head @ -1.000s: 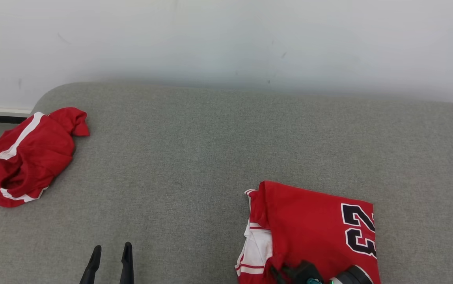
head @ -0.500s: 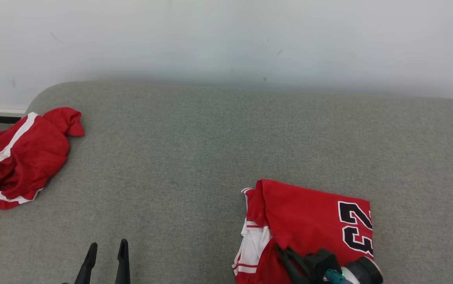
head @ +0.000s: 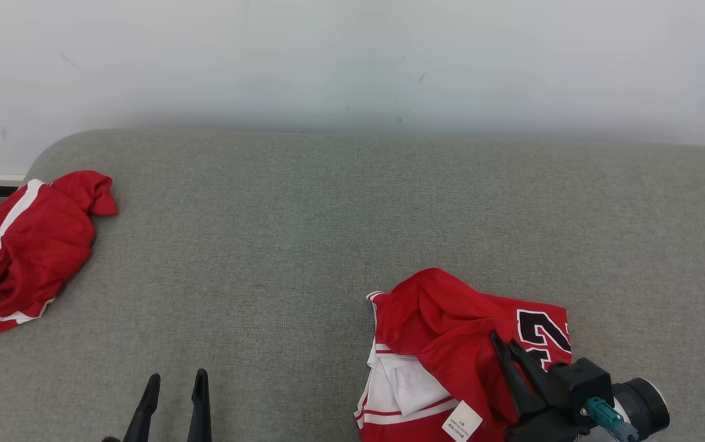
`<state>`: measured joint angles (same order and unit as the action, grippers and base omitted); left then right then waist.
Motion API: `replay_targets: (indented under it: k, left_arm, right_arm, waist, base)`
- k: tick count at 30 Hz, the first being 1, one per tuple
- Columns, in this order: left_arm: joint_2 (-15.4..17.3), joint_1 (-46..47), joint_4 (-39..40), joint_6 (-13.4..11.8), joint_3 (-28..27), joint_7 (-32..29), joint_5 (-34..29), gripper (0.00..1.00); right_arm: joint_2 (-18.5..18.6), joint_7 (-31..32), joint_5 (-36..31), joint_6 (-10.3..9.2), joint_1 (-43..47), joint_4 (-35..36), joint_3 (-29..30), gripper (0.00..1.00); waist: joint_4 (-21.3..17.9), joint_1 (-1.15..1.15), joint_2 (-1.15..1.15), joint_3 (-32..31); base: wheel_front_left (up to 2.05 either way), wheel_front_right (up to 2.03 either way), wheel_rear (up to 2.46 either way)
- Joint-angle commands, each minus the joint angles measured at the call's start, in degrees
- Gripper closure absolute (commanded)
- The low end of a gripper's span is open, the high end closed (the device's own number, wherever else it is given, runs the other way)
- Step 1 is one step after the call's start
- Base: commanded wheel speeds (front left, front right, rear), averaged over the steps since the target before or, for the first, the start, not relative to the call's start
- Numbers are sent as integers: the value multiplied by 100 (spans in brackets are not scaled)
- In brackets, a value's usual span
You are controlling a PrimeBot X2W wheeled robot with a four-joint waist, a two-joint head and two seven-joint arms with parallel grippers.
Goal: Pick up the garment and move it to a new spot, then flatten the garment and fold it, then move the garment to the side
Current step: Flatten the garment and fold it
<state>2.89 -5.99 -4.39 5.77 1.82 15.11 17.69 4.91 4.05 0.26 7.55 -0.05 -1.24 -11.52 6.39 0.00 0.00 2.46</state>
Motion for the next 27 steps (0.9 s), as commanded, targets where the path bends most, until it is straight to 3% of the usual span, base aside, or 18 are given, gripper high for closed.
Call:
replay_targets:
  k: [1,6,16,22,27]
  left_arm:
    - [0,56,21,-16,28,2,49,0]
    - [0,11,47,-9,48,2,43,0]
    - [-1,-118,116,45,-31,2,26,0]
    - [0,-129,127,42,-12,2,21,0]
    - [-1,-126,115,-8,15,2,29,0]
  right_arm:
    - [-58,-44,-59,-14,10,27,20,100]
    - [-159,-256,-216,-14,-45,-75,-164,100]
    - [-197,-400,-206,-14,-259,-976,-1091,100]
    - [-200,-631,-170,-14,-415,-1082,-762,100]
    - [-202,-953,-695,-14,-546,-1040,-221,100]
  waist:
    - [30,0,0,1]
    - [149,0,0,-3]
    - [251,0,0,36]
    - [250,0,0,34]
    - [194,0,0,34]
  base:
    - [0,0,0]
    - [0,0,0]
    - [0,0,0]
    - [0,0,0]
    - [0,0,0]
